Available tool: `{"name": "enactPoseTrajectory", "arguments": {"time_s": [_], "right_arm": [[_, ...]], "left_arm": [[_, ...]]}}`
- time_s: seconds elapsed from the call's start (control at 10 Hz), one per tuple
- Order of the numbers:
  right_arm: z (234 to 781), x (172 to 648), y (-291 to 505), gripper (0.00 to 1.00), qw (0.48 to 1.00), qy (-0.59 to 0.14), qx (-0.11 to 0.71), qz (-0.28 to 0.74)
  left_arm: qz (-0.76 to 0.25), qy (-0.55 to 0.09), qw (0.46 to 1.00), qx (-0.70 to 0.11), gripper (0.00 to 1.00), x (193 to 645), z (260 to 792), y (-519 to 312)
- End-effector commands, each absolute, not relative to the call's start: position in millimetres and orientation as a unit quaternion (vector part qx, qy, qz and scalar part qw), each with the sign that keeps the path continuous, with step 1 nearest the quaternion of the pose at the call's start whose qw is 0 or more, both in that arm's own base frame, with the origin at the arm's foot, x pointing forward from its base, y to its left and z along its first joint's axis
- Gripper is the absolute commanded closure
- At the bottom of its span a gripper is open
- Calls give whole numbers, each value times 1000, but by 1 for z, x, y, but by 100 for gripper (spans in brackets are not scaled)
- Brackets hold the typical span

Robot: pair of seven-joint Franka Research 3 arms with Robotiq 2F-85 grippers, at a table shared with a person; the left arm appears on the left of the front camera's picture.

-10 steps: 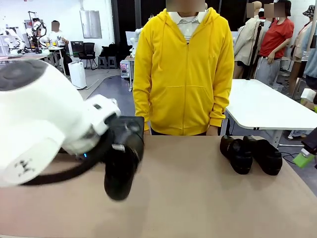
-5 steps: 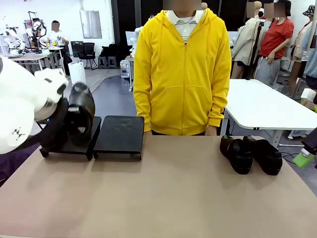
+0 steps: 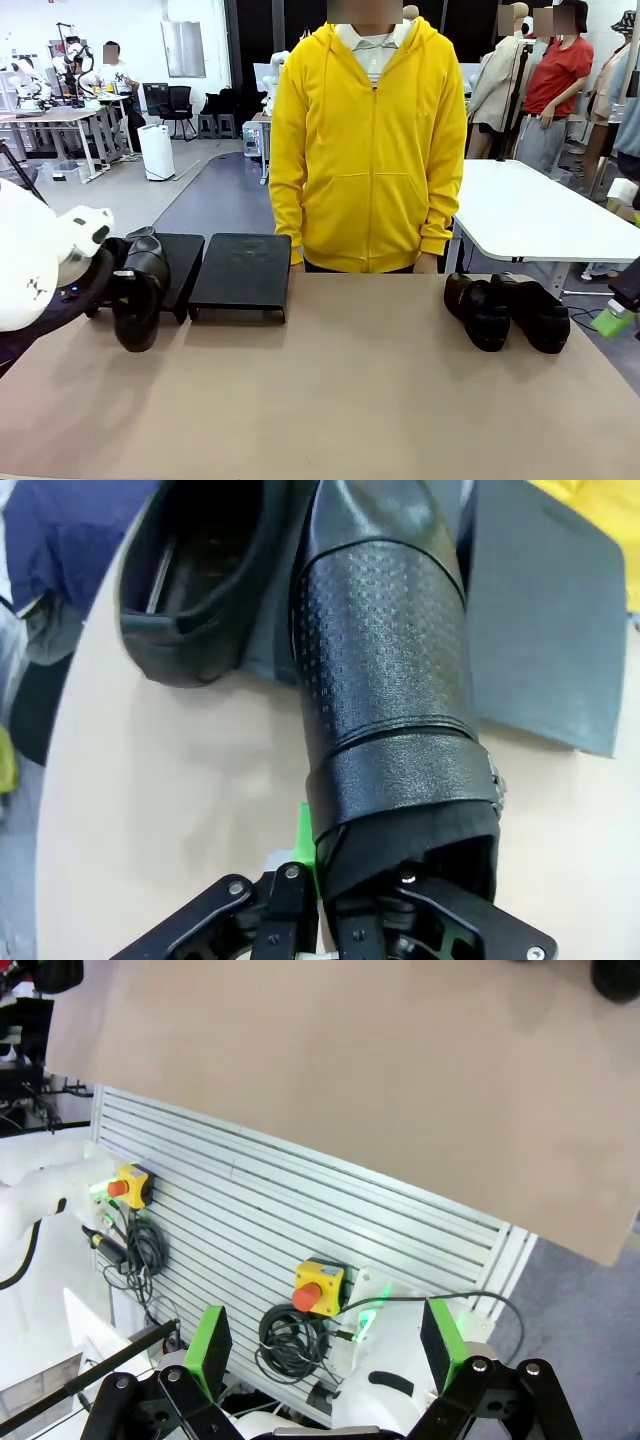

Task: Organize the shoes by placing them on the stand.
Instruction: Place the Shoe from the middle of the table onto the Shoes Stand.

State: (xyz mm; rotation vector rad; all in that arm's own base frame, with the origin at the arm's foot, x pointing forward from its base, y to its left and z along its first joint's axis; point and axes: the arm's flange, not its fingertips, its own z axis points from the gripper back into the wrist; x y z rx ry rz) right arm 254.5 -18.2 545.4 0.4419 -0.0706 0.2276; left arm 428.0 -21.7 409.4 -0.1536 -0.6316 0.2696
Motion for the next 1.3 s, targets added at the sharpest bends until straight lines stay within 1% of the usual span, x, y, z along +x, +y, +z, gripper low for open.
{"name": "enactPoseTrajectory", "arguments": {"time_s": [0.0, 0.6, 0.7, 0.8, 0.9, 1.0, 1.1, 1.2], "right_arm": [[549, 256, -18, 0, 964, -37, 231, 125], [549, 256, -18, 0, 964, -37, 231, 125], [549, 256, -18, 0, 964, -37, 231, 125], [549, 256, -18, 0, 964, -37, 231, 125], [549, 256, -18, 0, 964, -37, 231, 125], [549, 256, -18, 0, 964, -37, 231, 125], [549, 256, -18, 0, 964, -37, 231, 125], [549, 256, -18, 0, 964, -37, 231, 125]], "left_arm": [[107, -310, 942, -69, 100, 427, 407, -36], [110, -302, 944, -72, 100, 427, 404, -39], [102, -349, 930, -58, 100, 440, 409, -34], [37, -376, 923, -70, 100, 458, 418, -29], [1, -383, 919, -92, 100, 477, 429, -23], [-5, -381, 920, -91, 100, 496, 437, -16], [-26, -353, 928, -121, 100, 515, 443, -9], [-29, -332, 934, -128, 100, 538, 442, -1]]}}
